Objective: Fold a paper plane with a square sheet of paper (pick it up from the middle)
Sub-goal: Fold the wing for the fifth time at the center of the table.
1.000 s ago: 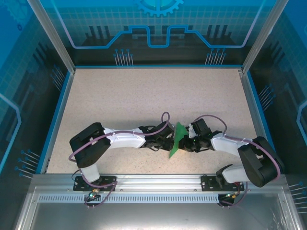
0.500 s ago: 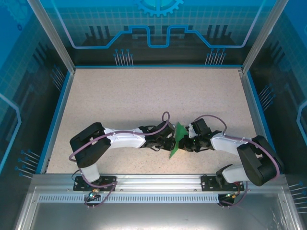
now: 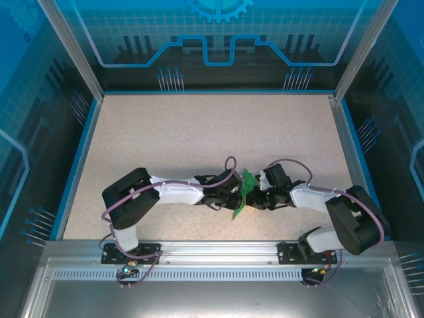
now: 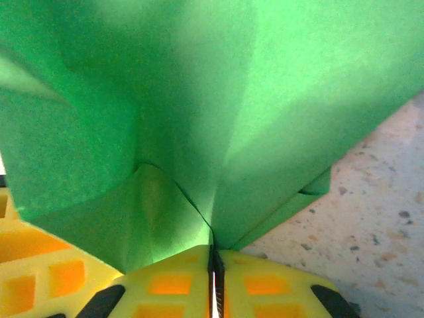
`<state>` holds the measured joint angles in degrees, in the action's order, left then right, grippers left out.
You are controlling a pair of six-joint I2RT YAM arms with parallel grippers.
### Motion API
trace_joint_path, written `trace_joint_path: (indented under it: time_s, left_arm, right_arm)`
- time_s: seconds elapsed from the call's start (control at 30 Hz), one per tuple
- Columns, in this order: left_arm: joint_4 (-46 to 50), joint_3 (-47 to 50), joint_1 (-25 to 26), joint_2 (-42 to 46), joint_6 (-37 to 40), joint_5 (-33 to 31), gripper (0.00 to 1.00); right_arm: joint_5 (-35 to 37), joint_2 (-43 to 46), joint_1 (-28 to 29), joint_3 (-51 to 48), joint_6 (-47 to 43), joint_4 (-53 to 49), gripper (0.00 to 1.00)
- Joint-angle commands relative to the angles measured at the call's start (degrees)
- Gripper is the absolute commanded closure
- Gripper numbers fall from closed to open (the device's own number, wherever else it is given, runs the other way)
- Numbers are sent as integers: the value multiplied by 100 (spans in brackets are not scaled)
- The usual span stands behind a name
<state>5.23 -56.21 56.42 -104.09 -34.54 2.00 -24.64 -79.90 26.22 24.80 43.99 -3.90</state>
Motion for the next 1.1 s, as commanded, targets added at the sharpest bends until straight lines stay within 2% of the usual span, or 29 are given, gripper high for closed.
trace_joint_path:
  time_s: [0.0,1.07]
  left_arm:
    - [-29,-66,30,-70,9,131,83]
    - [-123,-72,35,-396,-49,260,83]
  right_arm:
    - [47,-333,120,-151,65,417,88]
    - [9,-215,13,-186,2,395,89]
